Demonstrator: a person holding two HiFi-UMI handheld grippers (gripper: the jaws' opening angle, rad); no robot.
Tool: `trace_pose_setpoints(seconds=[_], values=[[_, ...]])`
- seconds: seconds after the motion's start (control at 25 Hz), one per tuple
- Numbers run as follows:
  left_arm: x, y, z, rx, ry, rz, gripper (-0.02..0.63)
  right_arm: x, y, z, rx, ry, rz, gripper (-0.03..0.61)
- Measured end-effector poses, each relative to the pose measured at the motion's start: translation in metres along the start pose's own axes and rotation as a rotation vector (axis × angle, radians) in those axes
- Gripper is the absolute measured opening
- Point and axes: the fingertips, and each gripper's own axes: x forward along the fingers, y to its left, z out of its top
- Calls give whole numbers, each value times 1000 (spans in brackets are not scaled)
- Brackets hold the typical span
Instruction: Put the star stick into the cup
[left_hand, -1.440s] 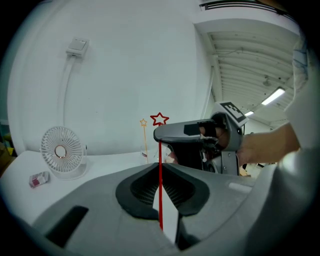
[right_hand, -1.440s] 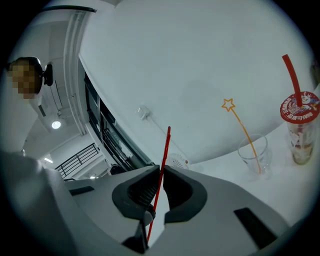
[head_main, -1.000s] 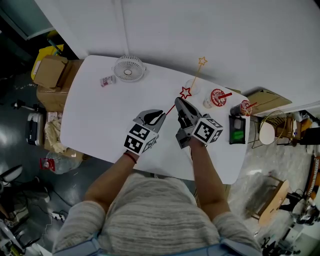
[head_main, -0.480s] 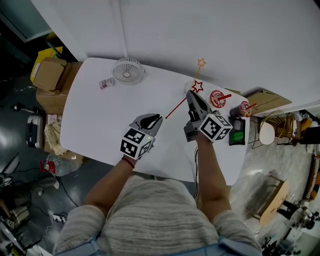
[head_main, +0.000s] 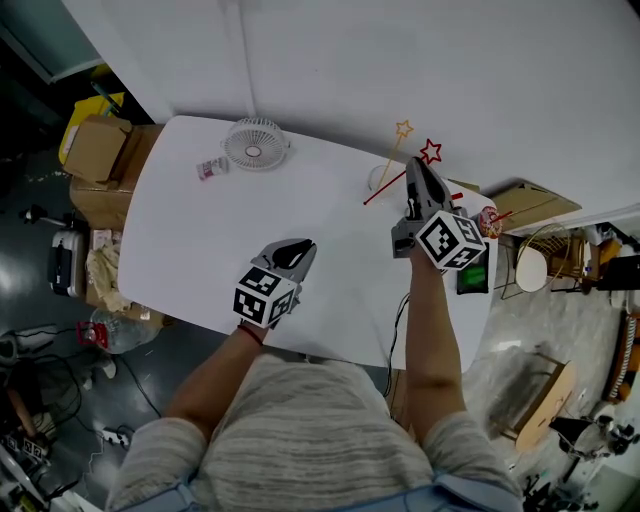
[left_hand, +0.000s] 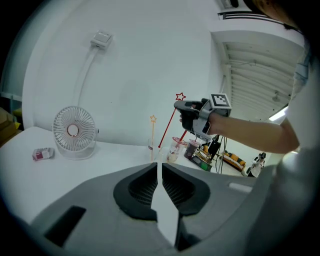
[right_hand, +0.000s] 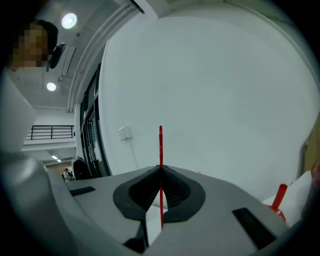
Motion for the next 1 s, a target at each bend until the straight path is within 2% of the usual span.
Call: trace_pose_setpoints(seconds=[0.16,0.32,0.64,1.0], values=[[-3,4,-3,-14,2,8,31,9,-7,12,-109,-22,-36,11],[-8,9,-10,-40,10,13,30,17,-14,8,-197,-21,-77,11],[-19,22,-23,-68,30,37,29,28,-35,-24,-248,30,-147,11],[-17,28,-26,-82,37,38,29,32,-51,-60,-249,110,-185,11]])
